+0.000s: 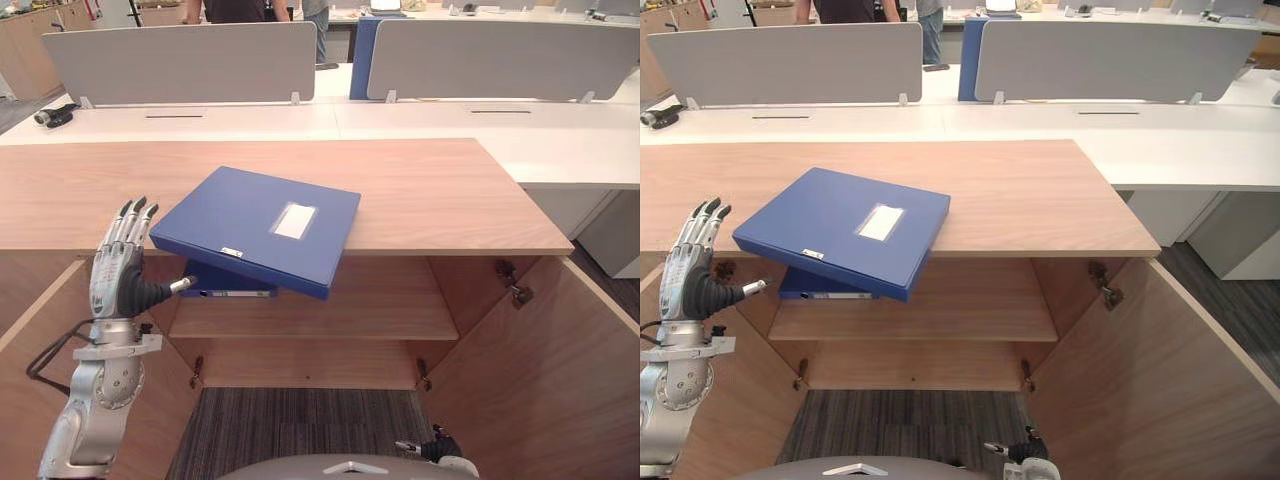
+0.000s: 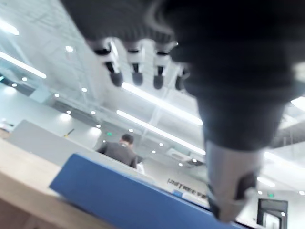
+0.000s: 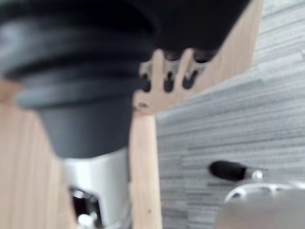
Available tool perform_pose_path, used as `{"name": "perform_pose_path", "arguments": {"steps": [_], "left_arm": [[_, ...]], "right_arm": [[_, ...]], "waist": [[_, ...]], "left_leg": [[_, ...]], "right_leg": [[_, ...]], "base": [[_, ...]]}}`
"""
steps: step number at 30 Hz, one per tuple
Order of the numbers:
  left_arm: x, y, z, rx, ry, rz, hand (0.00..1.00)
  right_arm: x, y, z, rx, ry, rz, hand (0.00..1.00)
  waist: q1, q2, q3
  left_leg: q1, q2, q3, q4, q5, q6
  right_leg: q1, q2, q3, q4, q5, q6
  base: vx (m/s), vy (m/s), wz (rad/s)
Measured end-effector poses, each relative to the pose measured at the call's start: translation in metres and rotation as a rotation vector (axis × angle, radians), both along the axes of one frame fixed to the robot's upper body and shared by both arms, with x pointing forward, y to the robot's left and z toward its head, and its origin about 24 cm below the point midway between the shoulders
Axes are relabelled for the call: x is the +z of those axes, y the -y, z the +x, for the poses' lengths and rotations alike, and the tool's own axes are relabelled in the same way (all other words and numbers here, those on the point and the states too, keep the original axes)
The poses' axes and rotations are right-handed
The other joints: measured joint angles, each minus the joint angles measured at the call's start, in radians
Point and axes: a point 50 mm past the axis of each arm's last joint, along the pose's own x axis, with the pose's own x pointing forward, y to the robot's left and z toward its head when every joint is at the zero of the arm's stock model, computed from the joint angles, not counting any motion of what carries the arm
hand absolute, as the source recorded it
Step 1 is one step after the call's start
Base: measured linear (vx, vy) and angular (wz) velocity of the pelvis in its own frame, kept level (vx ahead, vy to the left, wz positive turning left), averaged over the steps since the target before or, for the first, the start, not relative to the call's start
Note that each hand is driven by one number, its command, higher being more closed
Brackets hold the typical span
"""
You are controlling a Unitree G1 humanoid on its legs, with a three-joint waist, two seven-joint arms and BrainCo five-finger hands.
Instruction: Walk over to the cabinet, pick up the folder, carry it to the office cabinet, place the folder inside the office cabinet, then close the office cabinet door
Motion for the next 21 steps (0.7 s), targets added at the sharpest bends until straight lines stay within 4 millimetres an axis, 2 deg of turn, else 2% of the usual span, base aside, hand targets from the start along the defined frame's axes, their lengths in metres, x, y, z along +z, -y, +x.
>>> {"name": "perform_pose_path", "arguments": {"steps": [2, 3, 7, 12, 21], "left_arm": [[0.001, 0.003, 0.0, -0.017, 0.004, 0.017, 0.0], [0.003, 0.006, 0.0, -0.034, 0.009, 0.034, 0.0], [0.006, 0.017, 0.004, -0.119, 0.007, 0.092, 0.0], [-0.001, 0.031, 0.003, -0.21, -0.036, 0.101, 0.0], [-0.01, 0.047, 0.003, -0.312, -0.109, 0.12, 0.0]], "right_arm": [[0.0, 0.001, 0.0, 0.001, -0.001, -0.002, 0.0], [0.0, 0.001, 0.0, 0.002, -0.001, -0.003, 0.0], [-0.001, 0.004, -0.004, 0.004, -0.02, -0.01, 0.0], [0.0, 0.009, -0.006, 0.004, -0.03, -0.023, 0.0], [-0.001, 0.01, -0.008, 0.008, -0.044, -0.027, 0.0]], "waist": [[-0.002, 0.011, 0.007], [-0.004, 0.004, 0.005], [-0.011, 0.012, 0.009], [-0.02, 0.021, 0.015], [-0.034, 0.018, 0.018]], "left_leg": [[0.0, 0.001, 0.001, 0.0, 0.0, 0.0], [0.001, 0.001, 0.001, 0.0, 0.0, 0.0], [0.001, 0.002, 0.004, 0.0, -0.001, -0.001], [0.012, 0.003, 0.021, -0.002, -0.005, 0.005], [0.02, 0.001, 0.038, -0.003, -0.012, 0.01]], "right_leg": [[-0.001, 0.0, 0.002, 0.0, 0.0, 0.0], [-0.001, 0.001, 0.003, 0.0, 0.0, 0.0], [-0.003, 0.002, 0.007, 0.0, 0.0, 0.0], [-0.003, 0.003, 0.025, 0.0, 0.0, 0.0], [-0.004, 0.004, 0.041, 0.0, 0.0, 0.0]], "base": [[-0.02, 0.017, -0.03], [0.0, 0.0, 0.0], [0.0, 0.007, -0.01], [0.01, 0.039, -0.1], [0.0, 0.032, -0.06]]}}
